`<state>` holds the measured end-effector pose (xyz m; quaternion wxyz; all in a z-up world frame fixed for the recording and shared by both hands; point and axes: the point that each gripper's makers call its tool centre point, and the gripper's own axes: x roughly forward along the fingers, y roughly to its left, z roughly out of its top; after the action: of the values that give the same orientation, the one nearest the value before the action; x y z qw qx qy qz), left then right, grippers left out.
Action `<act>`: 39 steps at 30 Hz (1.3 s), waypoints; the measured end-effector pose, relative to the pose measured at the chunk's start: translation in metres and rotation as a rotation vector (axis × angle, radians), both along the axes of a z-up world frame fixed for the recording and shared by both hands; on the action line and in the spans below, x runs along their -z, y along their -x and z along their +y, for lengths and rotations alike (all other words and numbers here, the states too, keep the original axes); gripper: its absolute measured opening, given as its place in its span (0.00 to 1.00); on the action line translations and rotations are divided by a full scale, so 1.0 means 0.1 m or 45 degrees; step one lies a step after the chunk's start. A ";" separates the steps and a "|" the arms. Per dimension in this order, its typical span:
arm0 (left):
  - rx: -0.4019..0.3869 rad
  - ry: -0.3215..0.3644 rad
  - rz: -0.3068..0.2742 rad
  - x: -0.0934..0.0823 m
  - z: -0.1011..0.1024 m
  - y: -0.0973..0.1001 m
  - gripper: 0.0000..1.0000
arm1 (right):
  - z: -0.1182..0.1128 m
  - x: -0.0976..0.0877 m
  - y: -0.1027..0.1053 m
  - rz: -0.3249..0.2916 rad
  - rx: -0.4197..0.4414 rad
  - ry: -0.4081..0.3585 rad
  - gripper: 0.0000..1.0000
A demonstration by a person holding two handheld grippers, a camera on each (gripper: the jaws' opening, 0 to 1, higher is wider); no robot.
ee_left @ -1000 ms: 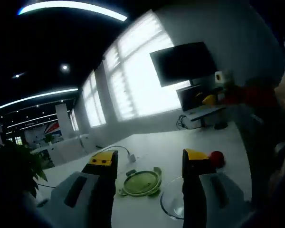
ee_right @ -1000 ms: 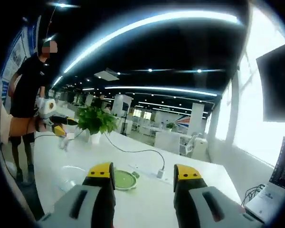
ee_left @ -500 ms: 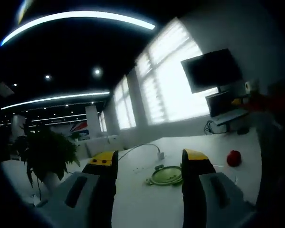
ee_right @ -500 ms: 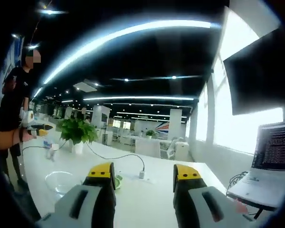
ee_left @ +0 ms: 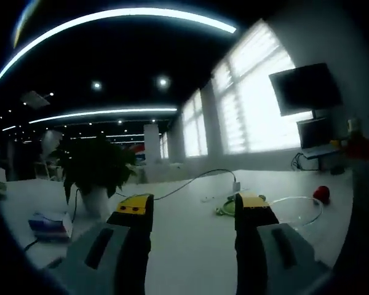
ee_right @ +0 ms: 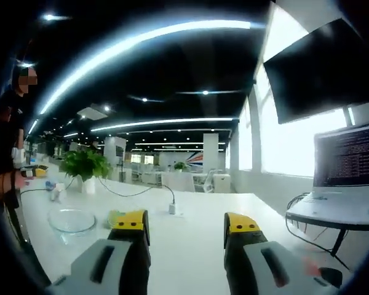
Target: Open container latches remove lid place lid upside down on tabletop take tomato from container place on tabletop
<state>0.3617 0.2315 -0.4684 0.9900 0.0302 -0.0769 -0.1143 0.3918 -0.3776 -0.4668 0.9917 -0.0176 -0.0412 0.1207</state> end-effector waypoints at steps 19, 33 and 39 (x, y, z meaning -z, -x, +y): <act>-0.071 0.033 0.116 0.49 0.20 0.12 0.44 | 0.11 0.66 -0.01 0.152 0.049 -0.002 0.42; -0.082 0.006 0.071 0.35 0.21 0.11 0.44 | 0.08 0.57 0.07 0.137 0.093 -0.034 0.41; -0.084 0.005 0.062 0.31 0.21 0.10 0.44 | 0.05 0.56 0.07 0.139 0.104 -0.038 0.41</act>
<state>0.3515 0.2530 -0.4998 0.9949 0.0281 -0.0518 -0.0820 0.3848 -0.3729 -0.5230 0.9967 0.0024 0.0119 0.0804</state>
